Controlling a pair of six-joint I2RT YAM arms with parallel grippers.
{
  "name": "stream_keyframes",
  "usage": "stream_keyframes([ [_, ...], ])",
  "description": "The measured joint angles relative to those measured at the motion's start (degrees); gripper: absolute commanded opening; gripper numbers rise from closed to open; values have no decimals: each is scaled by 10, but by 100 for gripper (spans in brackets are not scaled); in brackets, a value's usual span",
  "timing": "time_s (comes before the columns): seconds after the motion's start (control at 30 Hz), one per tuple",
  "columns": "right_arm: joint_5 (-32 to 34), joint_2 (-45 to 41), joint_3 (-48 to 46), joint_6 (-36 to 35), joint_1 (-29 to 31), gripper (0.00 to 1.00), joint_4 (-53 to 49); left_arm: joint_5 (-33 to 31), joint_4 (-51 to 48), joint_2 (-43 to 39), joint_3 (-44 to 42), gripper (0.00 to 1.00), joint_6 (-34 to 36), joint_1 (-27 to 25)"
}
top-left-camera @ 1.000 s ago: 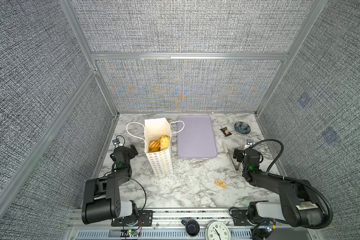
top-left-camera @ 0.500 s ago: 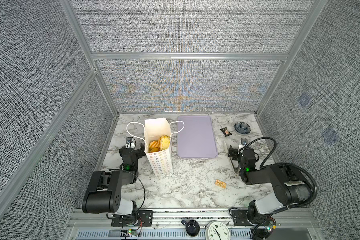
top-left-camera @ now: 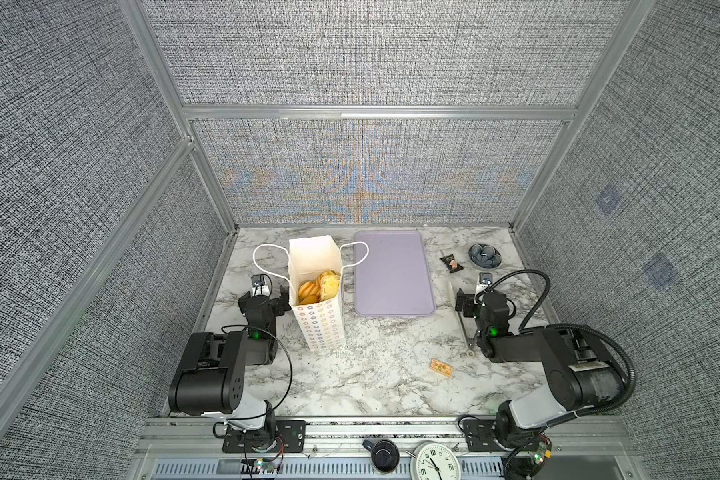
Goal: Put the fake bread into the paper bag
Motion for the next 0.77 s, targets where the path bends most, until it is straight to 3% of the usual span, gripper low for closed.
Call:
stream_keyframes([
  [0.77,-21,3,16,9,-22,99,-21,0,8,2,2,99,2,0],
])
